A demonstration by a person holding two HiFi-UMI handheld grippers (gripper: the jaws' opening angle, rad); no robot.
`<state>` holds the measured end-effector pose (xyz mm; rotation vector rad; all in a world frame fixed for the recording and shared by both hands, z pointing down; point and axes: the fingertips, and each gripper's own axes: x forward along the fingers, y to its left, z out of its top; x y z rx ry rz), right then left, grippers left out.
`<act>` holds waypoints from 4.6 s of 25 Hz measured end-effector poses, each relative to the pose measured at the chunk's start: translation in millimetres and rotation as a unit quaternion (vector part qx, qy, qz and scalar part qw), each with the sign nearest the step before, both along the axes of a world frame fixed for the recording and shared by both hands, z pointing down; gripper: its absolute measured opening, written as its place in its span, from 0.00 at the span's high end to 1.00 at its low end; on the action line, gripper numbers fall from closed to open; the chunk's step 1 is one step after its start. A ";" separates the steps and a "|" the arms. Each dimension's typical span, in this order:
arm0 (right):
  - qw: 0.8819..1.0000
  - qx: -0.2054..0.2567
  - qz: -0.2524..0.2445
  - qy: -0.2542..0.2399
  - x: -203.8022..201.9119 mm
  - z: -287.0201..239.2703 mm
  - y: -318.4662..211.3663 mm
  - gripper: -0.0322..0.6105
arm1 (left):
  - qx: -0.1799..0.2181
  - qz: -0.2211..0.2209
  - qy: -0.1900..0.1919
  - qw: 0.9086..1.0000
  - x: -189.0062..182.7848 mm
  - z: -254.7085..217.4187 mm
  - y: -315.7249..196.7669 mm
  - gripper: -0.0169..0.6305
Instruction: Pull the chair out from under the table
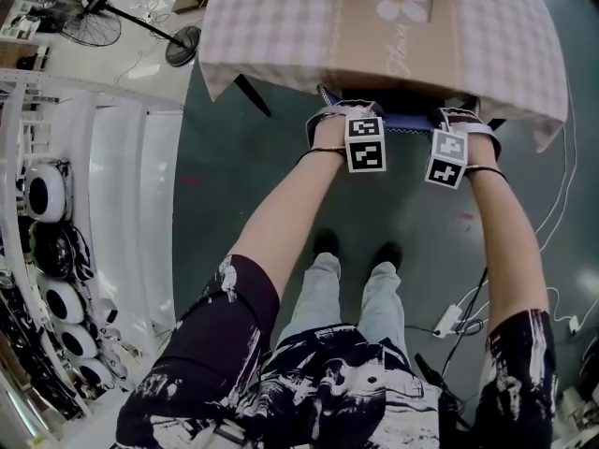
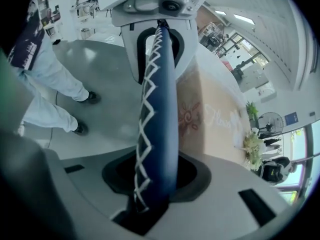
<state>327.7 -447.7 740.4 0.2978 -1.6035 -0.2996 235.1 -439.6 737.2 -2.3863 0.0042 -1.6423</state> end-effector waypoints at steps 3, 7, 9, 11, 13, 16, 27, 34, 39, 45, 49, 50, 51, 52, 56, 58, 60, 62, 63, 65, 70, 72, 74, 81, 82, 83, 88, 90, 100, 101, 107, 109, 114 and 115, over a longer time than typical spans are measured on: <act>1.000 -0.021 0.002 -0.004 -2.3 2.6 2.7 0.79 | 0.004 -0.001 -0.001 1.000 -1.6 1.9 -1.6 0.69; 1.000 -0.025 0.007 -0.006 -2.2 4.0 2.5 0.80 | 0.003 -0.001 0.000 1.000 -1.1 3.2 -2.1 0.70; 1.000 -0.028 0.009 -0.007 -2.7 4.5 4.6 0.81 | 0.003 0.000 -0.001 1.000 -1.5 3.8 0.0 0.70; 0.999 -0.032 0.012 -0.008 -3.2 5.3 8.9 0.82 | 0.002 0.001 -0.002 1.000 -2.1 4.9 3.7 0.70; 0.999 -0.035 0.016 -0.009 -5.0 6.7 15.1 0.82 | 0.003 0.005 -0.005 1.000 -4.2 6.4 8.5 0.70; 0.999 -0.037 0.024 -0.009 -10.1 6.6 26.8 0.82 | 0.003 0.012 -0.006 1.000 -9.5 6.3 18.1 0.70; 0.998 -0.041 0.042 -0.006 -33.6 6.9 123.8 0.82 | -0.006 0.032 -0.004 0.999 -32.8 6.5 112.1 0.70; 0.998 -0.044 0.040 -0.005 -47.4 6.5 197.1 0.82 | -0.010 0.031 -0.006 0.999 -47.6 6.4 185.7 0.70; 0.998 -0.052 0.040 -0.006 -57.0 8.1 242.9 0.82 | -0.015 0.031 -0.008 0.999 -57.4 7.0 231.1 0.70; 0.997 -0.062 0.045 -0.008 -70.5 11.0 300.6 0.81 | -0.021 0.035 -0.010 0.999 -70.9 9.2 287.4 0.69; 0.997 -0.064 0.050 -0.005 -75.8 8.6 337.7 0.81 | -0.023 0.041 -0.011 0.999 -77.2 6.6 323.5 0.69; 0.997 -0.065 0.052 -0.006 -77.3 7.9 345.5 0.81 | -0.024 0.042 -0.011 0.999 -78.6 5.8 331.0 0.69; 0.996 -0.066 0.053 -0.006 -78.8 7.3 352.6 0.81 | -0.024 0.043 -0.011 0.999 -79.9 5.3 337.9 0.69; 0.996 -0.066 0.054 -0.007 -80.4 7.0 359.3 0.81 | -0.024 0.044 -0.012 0.999 -81.2 5.1 344.4 0.69; 0.996 -0.071 0.051 -0.008 -84.1 6.8 385.8 0.81 | -0.026 0.046 -0.013 0.999 -84.9 5.1 369.6 0.69; 0.996 -0.074 0.049 -0.008 -85.4 7.4 398.5 0.81 | -0.028 0.044 -0.013 0.999 -86.1 5.4 382.4 0.69; 0.996 -0.077 0.048 -0.008 -86.3 8.5 410.5 0.81 | -0.031 0.043 -0.014 0.999 -87.2 6.3 394.9 0.69; 0.996 -0.079 0.047 -0.007 -87.1 9.5 420.6 0.81 | -0.034 0.042 -0.015 0.998 -88.5 7.0 405.3 0.69; 0.996 -0.079 0.048 -0.006 -87.7 9.9 424.9 0.81 | -0.035 0.042 -0.016 0.998 -89.5 7.3 409.9 0.69; 0.996 -0.080 0.049 -0.005 -89.3 10.2 433.1 0.81 | -0.036 0.041 -0.017 0.998 -91.8 7.8 418.2 0.69; 0.995 -0.084 0.049 -0.006 -94.2 11.4 450.4 0.81 | -0.040 0.043 -0.018 0.998 -96.8 9.1 435.1 0.69; 0.995 -0.084 0.047 -0.007 -95.3 12.4 455.9 0.81 | -0.042 0.043 -0.019 0.998 -97.6 10.4 441.4 0.69; 0.996 -0.081 0.043 -0.009 -95.6 13.6 458.6 0.80 | -0.042 0.043 -0.019 0.998 -97.4 11.7 444.7 0.69; 0.984 -0.168 0.021 -0.059 -104.6 0.8 476.1 0.60 | -0.075 0.054 -0.014 0.996 -104.1 0.0 449.4 0.57; 0.980 -0.186 0.012 -0.075 -107.1 -8.6 478.3 0.59 | -0.083 0.060 -0.010 0.995 -106.6 -9.0 449.8 0.58; 0.975 -0.202 0.004 -0.091 -109.6 -20.3 480.5 0.59 | -0.095 0.066 -0.004 0.993 -109.9 -20.5 450.6 0.63; 0.947 -0.259 0.003 -0.190 -118.7 -100.3 473.6 0.60 | -0.192 0.075 0.042 0.978 -131.6 -103.5 444.3 0.70; 0.938 -0.239 0.031 -0.248 -120.5 -137.8 442.7 0.60 | -0.210 0.041 0.103 0.971 -122.5 -149.3 418.2 0.73; 0.796 0.080 0.176 -0.574 -98.6 -397.0 202.2 0.61 | -0.063 -0.130 0.461 0.876 -60.6 -377.2 209.4 0.74; 0.786 0.105 0.174 -0.584 -94.8 -415.3 192.3 0.61 | -0.047 -0.132 0.475 0.869 -59.0 -392.4 196.8 0.74; 0.736 0.176 0.170 -0.632 -80.1 -480.4 165.5 0.61 | -0.005 -0.136 0.536 0.833 -45.8 -460.9 149.5 0.74; 0.718 0.195 0.169 -0.646 -76.4 -497.4 161.3 0.61 | 0.001 -0.134 0.549 0.825 -42.5 -478.4 141.4 0.74; 0.697 0.229 0.170 -0.658 -66.6 -521.8 152.2 0.69 | 0.005 -0.143 0.572 0.808 -36.5 -506.8 128.7 0.79; 0.694 0.234 0.171 -0.659 -64.8 -523.7 151.0 0.71 | 0.007 -0.145 0.573 0.807 -36.0 -509.1 126.9 0.82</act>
